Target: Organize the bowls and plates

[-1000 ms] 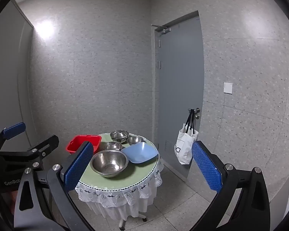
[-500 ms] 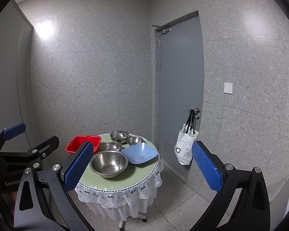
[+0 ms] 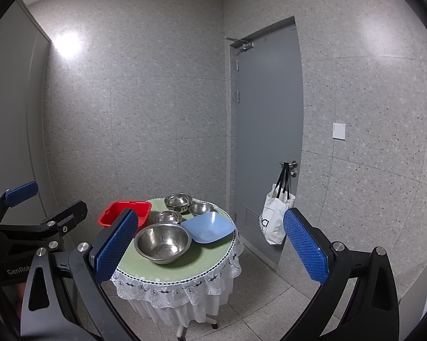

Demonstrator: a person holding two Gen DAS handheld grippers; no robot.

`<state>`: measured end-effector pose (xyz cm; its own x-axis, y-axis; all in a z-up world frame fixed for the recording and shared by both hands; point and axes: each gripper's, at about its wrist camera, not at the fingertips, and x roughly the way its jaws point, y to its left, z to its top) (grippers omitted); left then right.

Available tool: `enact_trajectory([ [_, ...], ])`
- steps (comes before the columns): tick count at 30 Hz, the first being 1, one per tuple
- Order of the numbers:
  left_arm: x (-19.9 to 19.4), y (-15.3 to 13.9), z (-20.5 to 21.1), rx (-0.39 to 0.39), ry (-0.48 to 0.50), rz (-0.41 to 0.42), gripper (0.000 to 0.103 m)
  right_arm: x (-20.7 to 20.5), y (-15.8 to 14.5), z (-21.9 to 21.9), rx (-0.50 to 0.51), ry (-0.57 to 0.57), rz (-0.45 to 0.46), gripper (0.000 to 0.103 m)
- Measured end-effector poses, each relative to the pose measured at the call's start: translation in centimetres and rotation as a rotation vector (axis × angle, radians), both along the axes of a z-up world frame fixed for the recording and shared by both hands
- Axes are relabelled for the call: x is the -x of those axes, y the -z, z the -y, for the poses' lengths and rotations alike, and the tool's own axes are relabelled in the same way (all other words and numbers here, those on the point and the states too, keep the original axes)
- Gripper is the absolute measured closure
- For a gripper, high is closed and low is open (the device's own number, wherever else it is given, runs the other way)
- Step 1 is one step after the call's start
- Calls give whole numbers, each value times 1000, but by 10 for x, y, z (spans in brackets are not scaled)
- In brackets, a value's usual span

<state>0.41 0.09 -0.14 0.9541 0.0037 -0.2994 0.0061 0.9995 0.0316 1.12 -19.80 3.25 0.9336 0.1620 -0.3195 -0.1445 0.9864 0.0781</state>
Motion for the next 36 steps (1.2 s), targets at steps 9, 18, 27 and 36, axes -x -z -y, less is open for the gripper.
enact_trajectory([
  [9, 0, -2, 2, 7, -1, -1, 0, 0, 0, 1, 0, -1, -1, 0],
  [18, -8, 2, 1, 27, -6, -9, 0, -5, 3, 1, 0, -5, -6, 0],
  [27, -29, 4, 9, 34, -14, -36, 0, -25, 8, 9, 0, -18, -19, 0],
  [36, -64, 14, 30, 38, -39, -49, 0, -53, 21, 21, 8, -47, -42, 0],
])
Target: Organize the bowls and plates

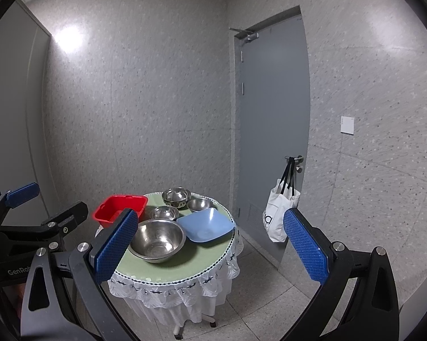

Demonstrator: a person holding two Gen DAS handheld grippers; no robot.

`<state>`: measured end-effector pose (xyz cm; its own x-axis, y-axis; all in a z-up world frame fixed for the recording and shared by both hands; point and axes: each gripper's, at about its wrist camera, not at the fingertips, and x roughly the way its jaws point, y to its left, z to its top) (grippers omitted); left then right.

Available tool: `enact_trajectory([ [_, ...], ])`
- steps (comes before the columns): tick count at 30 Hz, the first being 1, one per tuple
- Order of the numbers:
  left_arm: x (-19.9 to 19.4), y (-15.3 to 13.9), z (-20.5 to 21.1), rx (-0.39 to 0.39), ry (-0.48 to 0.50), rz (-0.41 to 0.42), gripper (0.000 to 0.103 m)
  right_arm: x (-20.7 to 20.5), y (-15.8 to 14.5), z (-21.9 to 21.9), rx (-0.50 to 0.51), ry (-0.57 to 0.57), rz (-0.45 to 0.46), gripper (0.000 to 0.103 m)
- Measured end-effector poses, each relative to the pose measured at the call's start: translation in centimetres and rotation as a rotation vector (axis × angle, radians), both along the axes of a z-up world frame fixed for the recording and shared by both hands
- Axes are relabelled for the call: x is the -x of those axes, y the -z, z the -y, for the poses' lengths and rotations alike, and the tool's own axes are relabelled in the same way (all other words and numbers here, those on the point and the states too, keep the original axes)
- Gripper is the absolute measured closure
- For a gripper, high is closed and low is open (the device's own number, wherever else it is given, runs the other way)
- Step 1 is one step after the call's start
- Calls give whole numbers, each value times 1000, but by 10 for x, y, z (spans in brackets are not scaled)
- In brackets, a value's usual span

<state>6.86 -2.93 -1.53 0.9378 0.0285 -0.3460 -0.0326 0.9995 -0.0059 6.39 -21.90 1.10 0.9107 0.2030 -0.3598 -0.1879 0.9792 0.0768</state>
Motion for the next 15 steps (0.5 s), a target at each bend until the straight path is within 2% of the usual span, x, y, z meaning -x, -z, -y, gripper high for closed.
enact_trajectory([
  [6, -22, 14, 8, -8, -23, -39, 0, -18, 12, 4, -10, -29, -19, 0],
  [10, -47, 29, 5, -36, -44, -105, 0, -40, 28, -1, -30, -57, -69, 0],
  [12, -63, 37, -4, -14, -62, -144, 0, -50, 37, -5, -32, -66, -85, 0],
  [15, -99, 61, -28, -30, -108, -226, 1, -71, 55, -14, -42, -66, -128, 0],
])
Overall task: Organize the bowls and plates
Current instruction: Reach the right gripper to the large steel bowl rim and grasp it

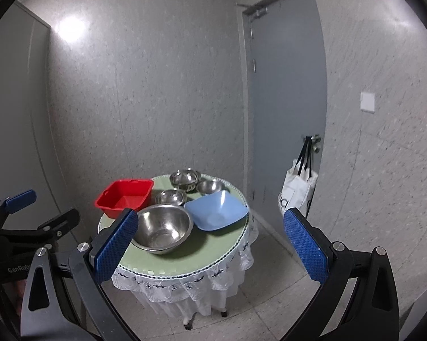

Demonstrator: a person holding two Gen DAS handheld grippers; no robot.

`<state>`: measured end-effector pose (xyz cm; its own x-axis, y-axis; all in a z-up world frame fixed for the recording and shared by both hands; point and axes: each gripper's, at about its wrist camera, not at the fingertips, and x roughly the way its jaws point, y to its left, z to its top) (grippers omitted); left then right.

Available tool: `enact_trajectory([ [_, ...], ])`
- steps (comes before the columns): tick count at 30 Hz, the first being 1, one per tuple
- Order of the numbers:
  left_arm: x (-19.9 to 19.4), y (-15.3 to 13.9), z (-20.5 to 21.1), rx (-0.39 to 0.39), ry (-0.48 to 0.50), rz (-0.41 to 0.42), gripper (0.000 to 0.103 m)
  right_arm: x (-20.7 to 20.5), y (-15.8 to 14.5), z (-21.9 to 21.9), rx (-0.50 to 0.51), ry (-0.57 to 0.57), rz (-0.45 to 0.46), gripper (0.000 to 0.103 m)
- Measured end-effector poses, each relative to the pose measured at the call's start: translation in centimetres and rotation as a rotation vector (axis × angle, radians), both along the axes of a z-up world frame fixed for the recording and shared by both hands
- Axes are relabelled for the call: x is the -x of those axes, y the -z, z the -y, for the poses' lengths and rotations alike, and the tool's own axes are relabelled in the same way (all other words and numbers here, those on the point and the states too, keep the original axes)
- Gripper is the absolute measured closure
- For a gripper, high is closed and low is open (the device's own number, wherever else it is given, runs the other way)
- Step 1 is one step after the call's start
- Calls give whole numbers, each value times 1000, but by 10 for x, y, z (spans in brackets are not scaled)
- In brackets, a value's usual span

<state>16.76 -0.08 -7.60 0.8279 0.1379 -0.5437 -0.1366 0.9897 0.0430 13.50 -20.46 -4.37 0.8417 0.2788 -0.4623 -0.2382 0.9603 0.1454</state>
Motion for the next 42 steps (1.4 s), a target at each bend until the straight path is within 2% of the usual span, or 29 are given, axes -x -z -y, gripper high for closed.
enact_trajectory([
  [4, -50, 27, -27, 34, -45, -110, 1, -34, 29, -21, 13, -2, -73, 0],
  [7, -112, 53, -51, 82, -60, -189, 1, -66, 55, -44, 22, 3, -135, 0],
  [9, -144, 67, -63, 110, -48, -196, 1, -89, 74, -61, 26, 4, -180, 0],
  [13, -235, 101, -88, 145, -14, -242, 1, -135, 114, -88, 13, 6, -300, 0],
  [14, -270, 114, -94, 137, -3, -284, 1, -143, 123, -92, 3, 6, -326, 0],
  [15, -282, 119, -100, 137, 3, -283, 1, -155, 135, -97, -1, 16, -369, 0],
  [17, -329, 138, -110, 149, 39, -335, 1, -174, 156, -106, -5, 40, -434, 0],
  [18, -339, 143, -112, 149, 47, -349, 1, -185, 168, -110, -8, 48, -466, 0],
  [21, -393, 170, -115, 164, 83, -423, 6, -207, 197, -119, -1, 72, -550, 2],
  [26, -455, 205, -109, 170, 150, -488, 15, -228, 235, -122, -44, 102, -675, 18],
  [28, -472, 215, -107, 167, 169, -502, 26, -234, 246, -122, -64, 97, -707, 25],
  [31, -501, 229, -104, 170, 193, -542, 35, -241, 257, -122, -98, 72, -746, 40],
  [33, -519, 235, -103, 188, 207, -558, 42, -244, 262, -119, -130, 48, -766, 44],
  [36, -537, 243, -102, 219, 208, -576, 61, -250, 267, -118, -167, -2, -775, 54],
  [37, -538, 247, -98, 234, 208, -577, 71, -252, 269, -118, -178, -30, -778, 61],
  [40, -546, 255, -99, 266, 183, -584, 89, -260, 270, -124, -188, -97, -782, 78],
  [41, -542, 256, -95, 279, 183, -577, 89, -261, 269, -124, -185, -116, -781, 85],
  [42, -544, 254, -96, 287, 180, -564, 89, -262, 268, -124, -179, -128, -775, 84],
])
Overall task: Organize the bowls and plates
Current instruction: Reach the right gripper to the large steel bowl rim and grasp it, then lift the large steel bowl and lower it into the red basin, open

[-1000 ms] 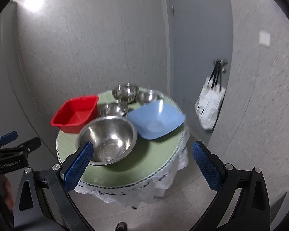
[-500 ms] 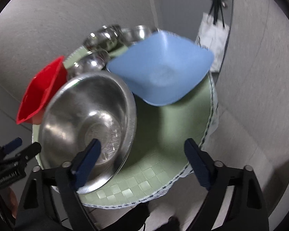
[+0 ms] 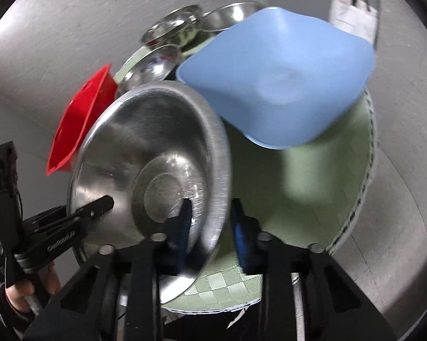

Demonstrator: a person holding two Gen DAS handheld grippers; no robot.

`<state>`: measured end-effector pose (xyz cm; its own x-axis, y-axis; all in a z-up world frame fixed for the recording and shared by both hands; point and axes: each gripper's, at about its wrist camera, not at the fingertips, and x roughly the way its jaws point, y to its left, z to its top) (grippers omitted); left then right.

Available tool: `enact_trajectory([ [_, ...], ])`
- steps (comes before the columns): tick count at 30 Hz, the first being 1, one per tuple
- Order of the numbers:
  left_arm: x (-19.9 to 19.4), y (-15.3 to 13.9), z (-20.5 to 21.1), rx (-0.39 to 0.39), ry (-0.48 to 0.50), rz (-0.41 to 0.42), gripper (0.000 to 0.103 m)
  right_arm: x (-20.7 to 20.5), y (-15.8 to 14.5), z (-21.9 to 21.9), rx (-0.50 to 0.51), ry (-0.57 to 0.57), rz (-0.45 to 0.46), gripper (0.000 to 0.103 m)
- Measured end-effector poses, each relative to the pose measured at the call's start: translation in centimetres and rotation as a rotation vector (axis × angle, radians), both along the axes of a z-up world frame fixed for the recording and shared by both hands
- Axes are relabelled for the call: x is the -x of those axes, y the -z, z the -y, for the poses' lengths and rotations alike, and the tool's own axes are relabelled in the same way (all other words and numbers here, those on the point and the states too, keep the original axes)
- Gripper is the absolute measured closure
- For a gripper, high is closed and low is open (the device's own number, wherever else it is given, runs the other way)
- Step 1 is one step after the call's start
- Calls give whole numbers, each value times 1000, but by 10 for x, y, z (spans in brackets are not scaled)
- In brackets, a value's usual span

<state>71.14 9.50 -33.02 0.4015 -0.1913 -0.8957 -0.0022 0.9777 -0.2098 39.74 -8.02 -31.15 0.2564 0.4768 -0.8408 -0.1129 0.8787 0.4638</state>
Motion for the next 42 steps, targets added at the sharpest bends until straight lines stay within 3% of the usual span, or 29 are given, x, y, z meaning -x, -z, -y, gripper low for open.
enact_trajectory([
  [3, 10, -4, 12, 24, -30, 16, 90, -1, -1, 3, -4, -30, 5, 84],
  [7, 54, -15, 20, 65, -53, 58, 90, -1, -13, 10, -14, -61, 33, 83],
  [12, 92, -56, 14, 90, -67, 130, 90, 1, -48, 15, -25, -77, 111, 83],
  [18, 124, -120, -35, 100, -118, 235, 90, -13, -94, -12, -45, -120, 216, 83],
  [24, 142, -160, -100, 55, -179, 281, 90, -40, -113, -76, -87, -174, 258, 83],
  [29, 144, -177, -171, 33, -220, 265, 90, -69, -108, -143, -110, -205, 239, 83],
  [35, 133, -185, -232, 27, -202, 210, 90, -93, -88, -204, -98, -196, 182, 82],
  [42, 129, -179, -253, 21, -138, 117, 90, -114, -55, -235, -38, -156, 102, 82],
])
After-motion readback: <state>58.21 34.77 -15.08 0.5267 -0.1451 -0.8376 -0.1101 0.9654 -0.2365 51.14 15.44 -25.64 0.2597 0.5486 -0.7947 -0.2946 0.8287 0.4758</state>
